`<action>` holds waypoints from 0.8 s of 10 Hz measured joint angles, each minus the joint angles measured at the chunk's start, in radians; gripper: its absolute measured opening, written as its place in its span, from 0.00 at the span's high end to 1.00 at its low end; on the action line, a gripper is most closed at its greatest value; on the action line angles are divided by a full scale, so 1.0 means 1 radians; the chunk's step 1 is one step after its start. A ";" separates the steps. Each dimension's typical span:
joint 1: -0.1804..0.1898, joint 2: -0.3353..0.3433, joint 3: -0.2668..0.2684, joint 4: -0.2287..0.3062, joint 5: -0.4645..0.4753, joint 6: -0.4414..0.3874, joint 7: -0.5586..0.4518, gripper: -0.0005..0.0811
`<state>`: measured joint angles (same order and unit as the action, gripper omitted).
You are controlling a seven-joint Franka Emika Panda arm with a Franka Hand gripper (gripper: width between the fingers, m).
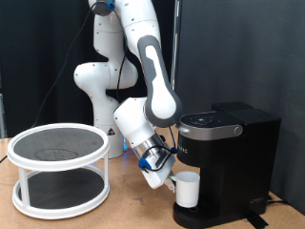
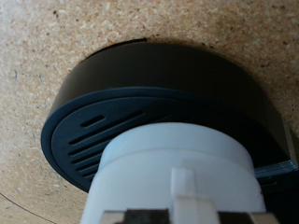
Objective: Make a cup of coffee with the keurig machine
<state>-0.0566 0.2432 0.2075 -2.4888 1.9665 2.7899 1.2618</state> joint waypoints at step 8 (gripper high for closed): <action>-0.016 0.026 -0.005 0.035 -0.051 0.002 0.124 0.88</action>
<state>-0.0730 0.2696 0.2021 -2.4542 1.9155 2.7915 1.3861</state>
